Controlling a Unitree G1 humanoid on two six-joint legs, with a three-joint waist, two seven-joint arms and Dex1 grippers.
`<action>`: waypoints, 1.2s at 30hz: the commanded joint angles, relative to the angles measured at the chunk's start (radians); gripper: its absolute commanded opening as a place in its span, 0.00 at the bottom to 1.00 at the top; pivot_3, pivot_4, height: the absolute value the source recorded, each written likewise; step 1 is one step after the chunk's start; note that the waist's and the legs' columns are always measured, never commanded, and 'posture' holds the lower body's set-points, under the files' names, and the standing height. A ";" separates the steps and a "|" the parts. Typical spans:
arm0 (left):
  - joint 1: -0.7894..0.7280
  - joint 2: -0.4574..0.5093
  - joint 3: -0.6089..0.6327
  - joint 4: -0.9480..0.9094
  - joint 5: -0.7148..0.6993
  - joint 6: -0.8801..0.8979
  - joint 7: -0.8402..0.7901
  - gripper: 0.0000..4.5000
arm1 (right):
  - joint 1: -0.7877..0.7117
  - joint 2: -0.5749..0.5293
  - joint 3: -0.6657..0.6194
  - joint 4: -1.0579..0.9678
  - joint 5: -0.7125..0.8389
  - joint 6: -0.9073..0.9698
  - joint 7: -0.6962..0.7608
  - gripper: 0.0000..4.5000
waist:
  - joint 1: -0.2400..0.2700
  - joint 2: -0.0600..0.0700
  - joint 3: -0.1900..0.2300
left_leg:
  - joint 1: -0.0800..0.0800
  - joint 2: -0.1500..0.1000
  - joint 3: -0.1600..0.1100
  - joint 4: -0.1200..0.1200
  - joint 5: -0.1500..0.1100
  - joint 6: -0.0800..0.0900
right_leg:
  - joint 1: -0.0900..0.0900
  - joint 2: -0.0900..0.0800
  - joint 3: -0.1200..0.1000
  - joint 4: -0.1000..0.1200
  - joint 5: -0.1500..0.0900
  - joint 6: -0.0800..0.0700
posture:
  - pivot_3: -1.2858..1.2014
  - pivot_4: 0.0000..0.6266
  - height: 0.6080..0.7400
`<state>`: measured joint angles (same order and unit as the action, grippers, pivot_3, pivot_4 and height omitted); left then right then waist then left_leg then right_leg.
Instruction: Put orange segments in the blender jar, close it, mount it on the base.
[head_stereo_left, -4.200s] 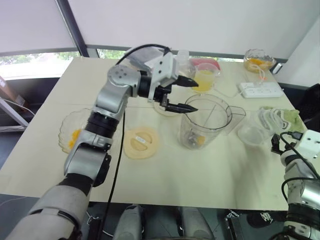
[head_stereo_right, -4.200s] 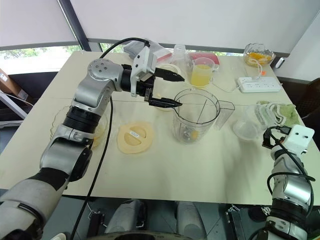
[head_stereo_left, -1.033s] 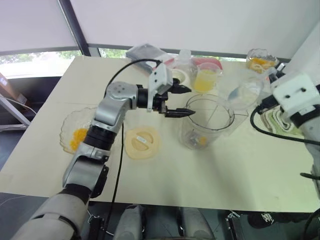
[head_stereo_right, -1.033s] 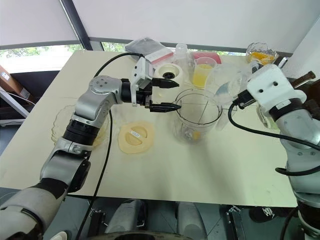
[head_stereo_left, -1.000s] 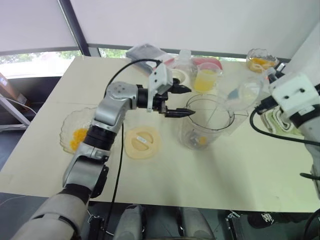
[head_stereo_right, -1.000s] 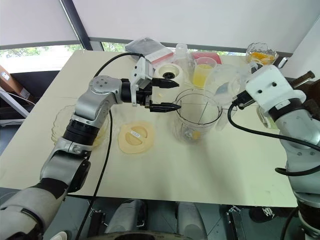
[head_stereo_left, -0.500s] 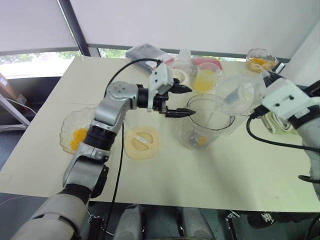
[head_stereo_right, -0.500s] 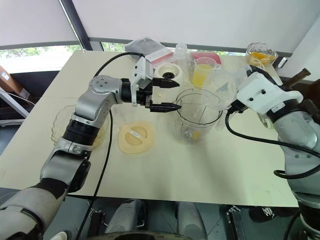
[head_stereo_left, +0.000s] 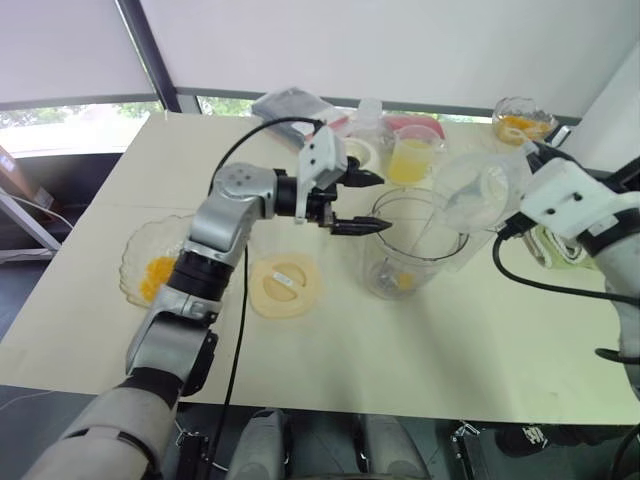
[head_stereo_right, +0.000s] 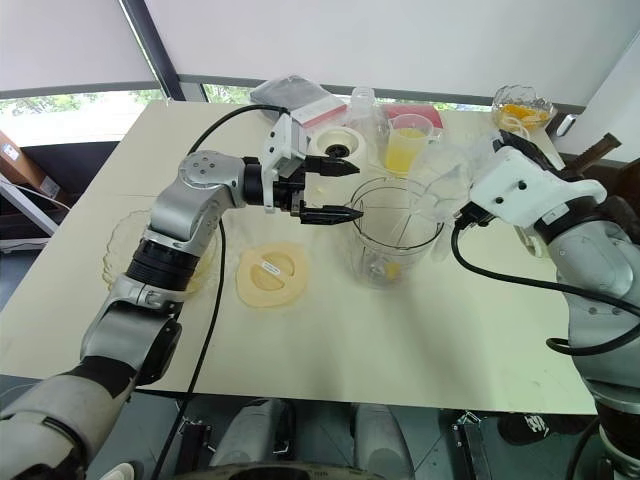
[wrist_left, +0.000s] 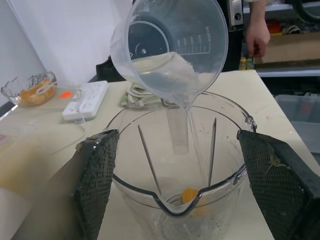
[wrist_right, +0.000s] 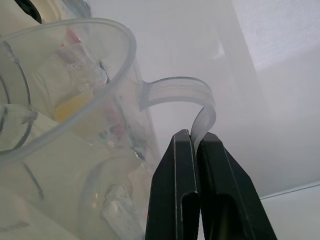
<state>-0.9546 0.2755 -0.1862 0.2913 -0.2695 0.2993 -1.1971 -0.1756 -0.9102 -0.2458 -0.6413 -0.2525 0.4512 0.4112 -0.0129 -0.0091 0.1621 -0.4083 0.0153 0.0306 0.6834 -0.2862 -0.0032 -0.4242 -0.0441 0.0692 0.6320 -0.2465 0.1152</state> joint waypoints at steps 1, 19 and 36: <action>-0.019 0.000 -0.003 -0.035 -0.007 -0.006 -0.002 0.87 | -0.022 -0.011 -0.022 -0.006 -0.029 -0.028 0.005 0.01 | 0.000 0.000 0.000 | 0.000 0.000 0.000 0.000 0.000 0.000 | 0.000 0.000 0.000 0.000 0.000 0.000 | 0.52 0.24 1.00; -0.023 -0.006 -0.007 -0.026 -0.005 -0.012 -0.004 0.87 | -0.101 0.205 -0.155 -0.025 0.028 0.221 -0.040 0.01 | -0.001 -0.001 0.000 | 0.000 0.000 0.000 0.000 0.000 0.000 | 0.000 0.000 0.000 0.000 0.000 0.000 | 0.52 0.24 1.00; -0.024 -0.009 -0.013 -0.021 -0.009 -0.009 -0.004 0.87 | -0.236 0.533 -0.558 0.009 0.176 0.699 -0.208 0.01 | 0.001 0.000 0.000 | 0.000 0.000 -0.001 0.000 0.000 0.000 | 0.000 0.000 -0.001 0.001 0.000 0.000 | 0.52 0.24 1.00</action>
<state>-0.9550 0.2641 -0.2053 0.2956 -0.2696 0.2968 -1.1982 -0.4083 -0.3877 -0.7459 -0.6190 -0.0906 1.1633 0.2377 -0.0122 -0.0087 0.1617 -0.4083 0.0153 0.0300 0.6830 -0.2862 -0.0032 -0.4244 -0.0444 0.0686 0.6328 -0.2461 0.1156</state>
